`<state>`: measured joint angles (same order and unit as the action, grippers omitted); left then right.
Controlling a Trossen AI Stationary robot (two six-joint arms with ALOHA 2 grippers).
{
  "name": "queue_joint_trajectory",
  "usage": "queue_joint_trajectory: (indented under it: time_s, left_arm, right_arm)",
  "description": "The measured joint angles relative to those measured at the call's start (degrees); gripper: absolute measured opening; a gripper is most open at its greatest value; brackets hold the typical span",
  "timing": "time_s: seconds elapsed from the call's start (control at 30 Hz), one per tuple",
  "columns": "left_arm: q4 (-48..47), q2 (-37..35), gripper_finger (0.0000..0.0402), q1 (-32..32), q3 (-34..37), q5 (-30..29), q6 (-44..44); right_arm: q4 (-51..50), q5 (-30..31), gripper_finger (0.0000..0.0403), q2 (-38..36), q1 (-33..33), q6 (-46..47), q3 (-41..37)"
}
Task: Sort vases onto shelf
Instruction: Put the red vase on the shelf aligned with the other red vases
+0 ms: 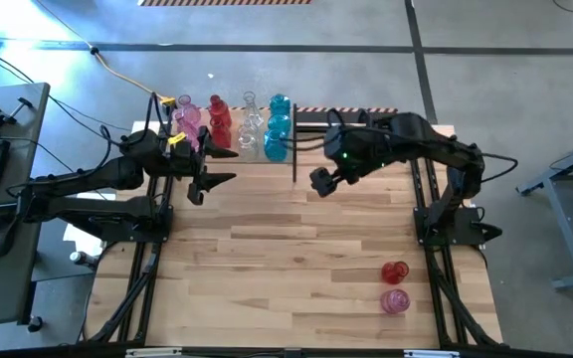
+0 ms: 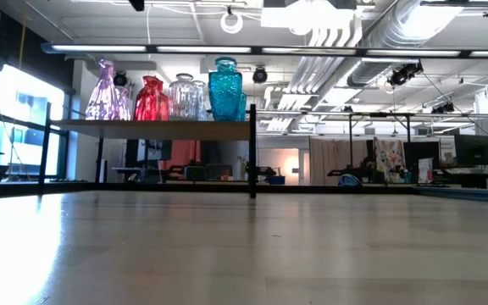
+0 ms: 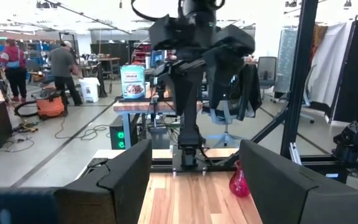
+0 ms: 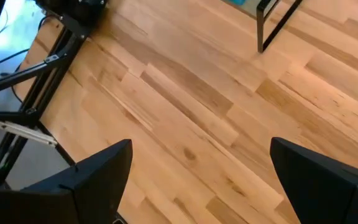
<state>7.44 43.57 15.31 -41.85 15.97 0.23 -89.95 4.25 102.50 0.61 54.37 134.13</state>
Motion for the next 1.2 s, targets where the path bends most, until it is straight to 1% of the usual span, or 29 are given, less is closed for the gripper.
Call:
queue_joint_trajectory:
  time_s: [0.17, 0.37, 0.43, 0.53, 0.67, 0.8, 1.0, 1.2]
  left_arm:
    - [0.0, 0.0, 0.0234, 0.0, 0.0, 0.0, -0.1]
    - [0.0, 0.0, 0.0234, 0.0, 0.0, -0.1, -0.1]
    - [0.0, 0.0, 0.0234, 0.0, 0.0, -0.1, -0.1]
    - [0.0, 0.0, 0.0234, 0.0, 0.0, -0.1, -0.1]
    - [0.0, 0.0, 0.0234, 0.0, 0.0, -0.1, 0.0]
    - [0.0, 0.0, 0.0234, 0.0, 0.0, -0.1, 0.0]
    - [0.1, 0.0, 0.0234, 0.0, 0.0, -0.8, -0.2]
    - [0.1, 0.0, 0.0234, 0.0, 0.0, -1.4, -1.5]
  right_arm:
    - [0.0, 3.2, 0.0362, 0.0, 5.4, 5.7, 0.0]
    - [0.0, 7.4, 0.0362, 0.0, 12.5, 15.0, 0.0]
    - [0.0, 7.8, 0.0362, 0.0, 14.8, 17.5, 0.0]
    - [0.0, 9.4, 0.0362, 0.0, 17.7, 19.9, 0.0]
    - [-0.1, 13.2, 0.0362, 0.0, 20.6, 21.4, 0.0]
    - [-0.1, 14.2, 0.0362, 0.0, 22.0, 21.5, 0.0]
    - [-0.1, 14.3, 0.0362, -0.4, 21.4, 16.7, 0.0]
    - [-0.1, 14.4, 0.0362, -3.0, 19.9, 11.2, 0.0]
